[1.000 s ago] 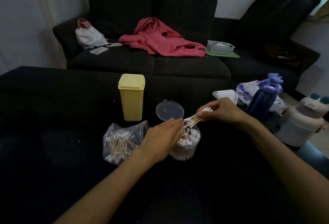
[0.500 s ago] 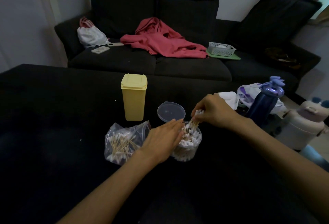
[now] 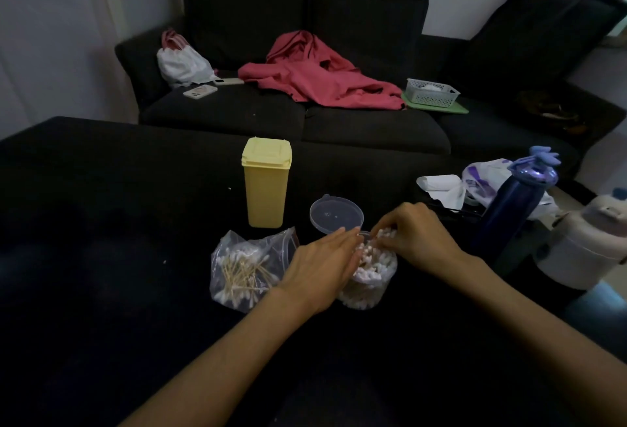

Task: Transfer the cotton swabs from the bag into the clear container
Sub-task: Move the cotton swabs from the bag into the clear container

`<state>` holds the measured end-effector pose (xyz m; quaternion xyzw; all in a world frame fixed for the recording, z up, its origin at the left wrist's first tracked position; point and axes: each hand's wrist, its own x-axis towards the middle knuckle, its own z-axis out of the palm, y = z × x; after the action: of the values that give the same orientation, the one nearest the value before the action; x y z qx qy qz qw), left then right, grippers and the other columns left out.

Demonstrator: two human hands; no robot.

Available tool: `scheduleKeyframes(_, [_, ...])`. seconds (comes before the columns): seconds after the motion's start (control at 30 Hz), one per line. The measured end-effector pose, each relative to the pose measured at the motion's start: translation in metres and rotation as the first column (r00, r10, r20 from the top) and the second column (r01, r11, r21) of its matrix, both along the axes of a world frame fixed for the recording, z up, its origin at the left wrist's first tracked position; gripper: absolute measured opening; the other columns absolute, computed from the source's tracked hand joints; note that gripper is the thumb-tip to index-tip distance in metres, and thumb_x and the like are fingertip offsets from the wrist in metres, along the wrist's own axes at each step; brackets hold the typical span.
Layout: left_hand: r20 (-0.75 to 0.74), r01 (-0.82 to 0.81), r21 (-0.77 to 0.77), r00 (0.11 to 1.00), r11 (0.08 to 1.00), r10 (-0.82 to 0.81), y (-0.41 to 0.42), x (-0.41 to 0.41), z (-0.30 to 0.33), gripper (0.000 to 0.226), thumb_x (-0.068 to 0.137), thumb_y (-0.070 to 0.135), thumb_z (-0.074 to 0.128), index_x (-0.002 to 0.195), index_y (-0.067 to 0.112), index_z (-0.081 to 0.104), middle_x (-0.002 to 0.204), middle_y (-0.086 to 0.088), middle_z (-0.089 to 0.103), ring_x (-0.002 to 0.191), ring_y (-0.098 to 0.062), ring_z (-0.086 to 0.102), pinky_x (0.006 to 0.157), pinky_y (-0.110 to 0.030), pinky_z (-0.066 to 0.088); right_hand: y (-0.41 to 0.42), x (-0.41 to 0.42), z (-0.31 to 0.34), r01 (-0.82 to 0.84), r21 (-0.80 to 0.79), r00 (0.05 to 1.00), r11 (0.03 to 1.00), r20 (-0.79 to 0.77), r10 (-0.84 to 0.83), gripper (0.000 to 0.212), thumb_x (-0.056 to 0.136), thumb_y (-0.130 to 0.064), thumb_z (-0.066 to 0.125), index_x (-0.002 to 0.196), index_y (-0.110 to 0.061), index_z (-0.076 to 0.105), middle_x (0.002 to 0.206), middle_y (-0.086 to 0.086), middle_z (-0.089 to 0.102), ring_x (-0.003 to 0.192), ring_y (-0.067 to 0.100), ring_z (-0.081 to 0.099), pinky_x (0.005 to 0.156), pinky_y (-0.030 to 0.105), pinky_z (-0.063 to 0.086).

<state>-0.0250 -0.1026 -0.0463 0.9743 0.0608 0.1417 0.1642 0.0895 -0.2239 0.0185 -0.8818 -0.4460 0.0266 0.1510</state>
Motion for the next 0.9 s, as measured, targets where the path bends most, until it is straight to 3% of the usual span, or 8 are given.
scheduleKeyframes(0.23, [0.013,0.009,-0.116,1.000,0.993,-0.008,0.001,-0.001,-0.001,0.045,0.103,0.036,0.029,0.147,0.029,0.030,0.153,0.011,0.031,0.142,-0.005,0.022,0.108,-0.032,0.035,0.028,-0.003,0.000,0.073,-0.162,0.996,0.984,0.070,-0.062,0.020,0.087,-0.022,0.064,0.104,-0.012,0.067,0.107,0.006,0.064,0.094,0.017,0.062,0.071,0.024,0.045])
scheduleKeyframes(0.37, [0.009,-0.015,-0.273,1.000,0.962,0.018,0.001,0.000,-0.003,0.049,0.101,0.038,0.034,0.148,0.027,0.028,0.153,0.008,0.031,0.141,-0.007,0.026,0.110,-0.030,0.029,0.029,0.007,0.014,0.066,-0.240,0.992,0.969,-0.092,-0.090,0.027,0.077,-0.022,0.074,0.103,-0.017,0.068,0.103,0.002,0.066,0.095,0.015,0.062,0.078,0.026,0.049])
scheduleKeyframes(0.5, [0.035,-0.019,-0.315,0.999,0.949,0.031,0.002,-0.002,-0.002,0.051,0.100,0.036,0.037,0.148,0.023,0.025,0.154,0.004,0.029,0.140,-0.011,0.028,0.113,-0.028,0.026,0.022,0.017,0.029,0.023,-0.327,0.927,0.945,-0.346,-0.143,0.021,0.082,-0.018,0.069,0.103,-0.017,0.068,0.104,0.000,0.067,0.092,0.011,0.062,0.078,0.023,0.049])
scheduleKeyframes(0.6, [0.029,-0.003,-0.306,0.999,0.952,0.013,-0.001,-0.003,0.000,0.051,0.102,0.035,0.034,0.150,0.022,0.022,0.156,0.005,0.024,0.143,-0.008,0.021,0.116,-0.028,0.022,0.015,0.017,0.028,0.009,-0.251,0.852,0.968,-0.505,-0.139,0.021,0.089,-0.019,0.060,0.106,-0.010,0.067,0.102,0.003,0.067,0.084,0.007,0.063,0.066,0.015,0.050])
scheduleKeyframes(0.7, [0.014,0.029,-0.290,1.000,0.956,-0.026,-0.005,-0.005,0.000,0.053,0.102,0.037,0.030,0.151,0.024,0.016,0.158,0.007,0.017,0.144,-0.005,0.014,0.118,-0.028,0.017,0.006,0.017,0.020,0.014,-0.129,0.819,0.992,-0.567,-0.085,0.023,0.092,-0.016,0.056,0.110,-0.007,0.066,0.098,0.001,0.067,0.082,0.004,0.062,0.060,0.010,0.050])
scheduleKeyframes(0.8, [0.018,0.055,-0.284,0.998,0.957,-0.052,-0.006,-0.008,-0.003,0.055,0.102,0.040,0.026,0.152,0.030,0.006,0.159,0.012,0.008,0.144,0.000,0.006,0.119,-0.027,0.012,-0.001,0.018,0.010,0.090,-0.008,0.783,0.996,-0.617,-0.076,0.021,0.090,-0.015,0.059,0.108,-0.011,0.067,0.099,0.000,0.068,0.088,0.006,0.063,0.066,0.015,0.048])
scheduleKeyframes(0.9, [0.027,0.139,-0.231,0.990,0.963,-0.137,-0.007,-0.006,-0.002,0.055,0.102,0.042,0.023,0.148,0.038,-0.005,0.156,0.022,-0.007,0.141,0.009,-0.009,0.115,-0.018,0.000,-0.006,0.020,-0.002,0.236,0.112,0.782,0.965,-0.611,-0.121,0.021,0.082,-0.013,0.069,0.103,-0.013,0.070,0.096,0.001,0.070,0.091,0.010,0.065,0.074,0.020,0.051])
